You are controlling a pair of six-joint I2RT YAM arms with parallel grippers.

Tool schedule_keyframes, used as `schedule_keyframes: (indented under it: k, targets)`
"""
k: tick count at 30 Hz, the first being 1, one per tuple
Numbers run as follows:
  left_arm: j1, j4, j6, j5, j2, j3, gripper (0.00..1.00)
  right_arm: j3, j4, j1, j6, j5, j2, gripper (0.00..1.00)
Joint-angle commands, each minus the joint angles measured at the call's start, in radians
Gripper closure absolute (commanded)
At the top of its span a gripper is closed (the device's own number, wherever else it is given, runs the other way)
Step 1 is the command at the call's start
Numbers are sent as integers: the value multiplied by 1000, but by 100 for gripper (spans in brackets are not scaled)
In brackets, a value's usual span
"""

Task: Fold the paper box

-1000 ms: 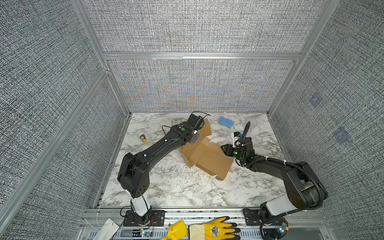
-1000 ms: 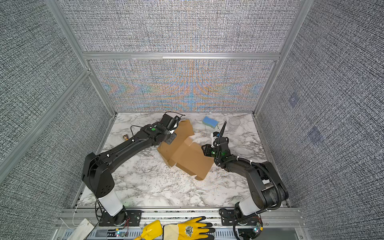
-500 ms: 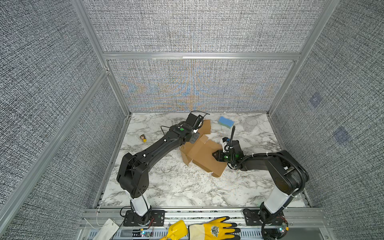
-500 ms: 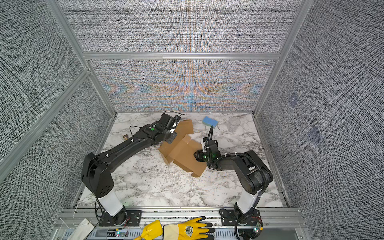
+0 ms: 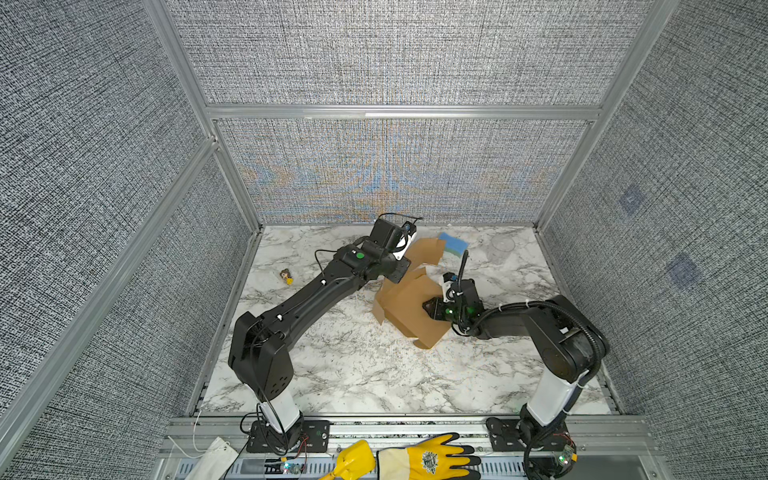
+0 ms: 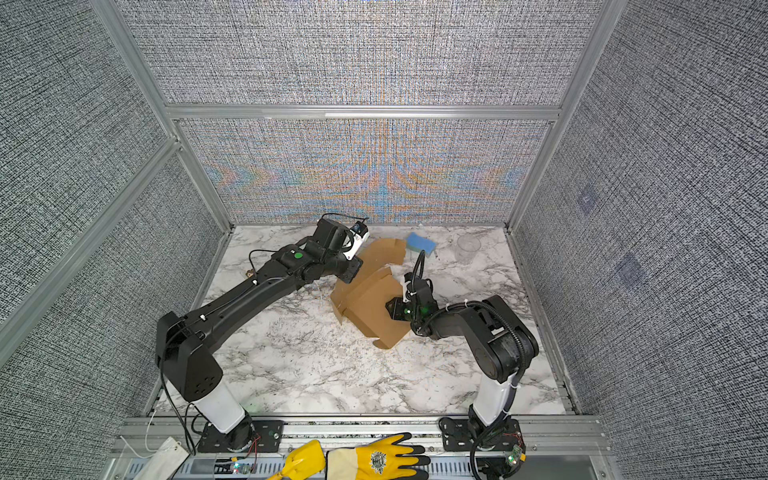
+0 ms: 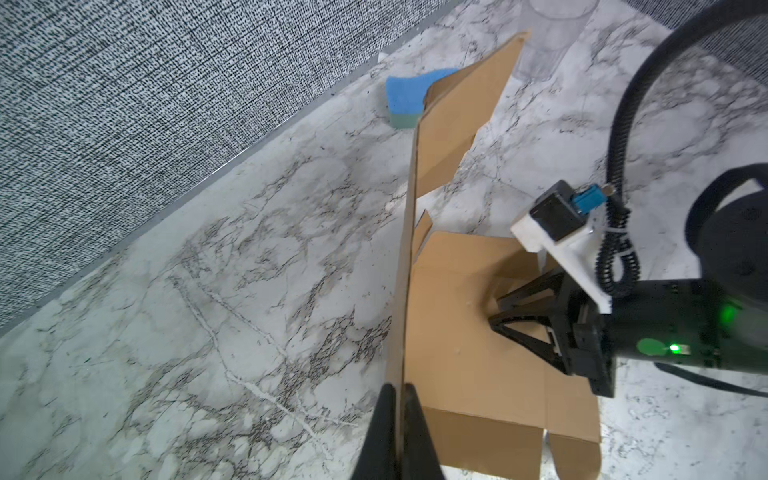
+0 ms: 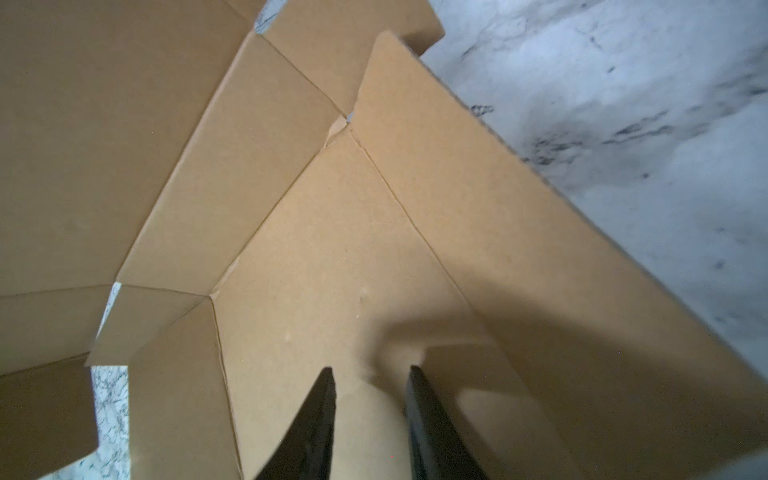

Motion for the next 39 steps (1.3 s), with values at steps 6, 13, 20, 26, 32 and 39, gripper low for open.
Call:
schedule_keyframes:
  k: [6, 13, 20, 26, 32, 39]
  targets:
    - [-19, 176, -166, 161, -24, -74, 100, 2, -97, 1, 22, 27, 20, 68]
    - [-18, 168, -159, 42, -38, -120, 100, 3, -96, 1, 19, 28, 21, 68]
    - [-7, 118, -110, -155, -10, -84, 100, 13, -108, 8, 16, 34, 26, 68]
    - [14, 117, -74, -182, 38, -94, 100, 35, -131, 21, 5, 50, 32, 68]
    - [34, 135, -74, -154, 56, -110, 100, 52, -150, 31, 0, 56, 42, 68]
    - [34, 154, -100, -115, 55, -146, 100, 70, -159, 35, -1, 49, 56, 68]
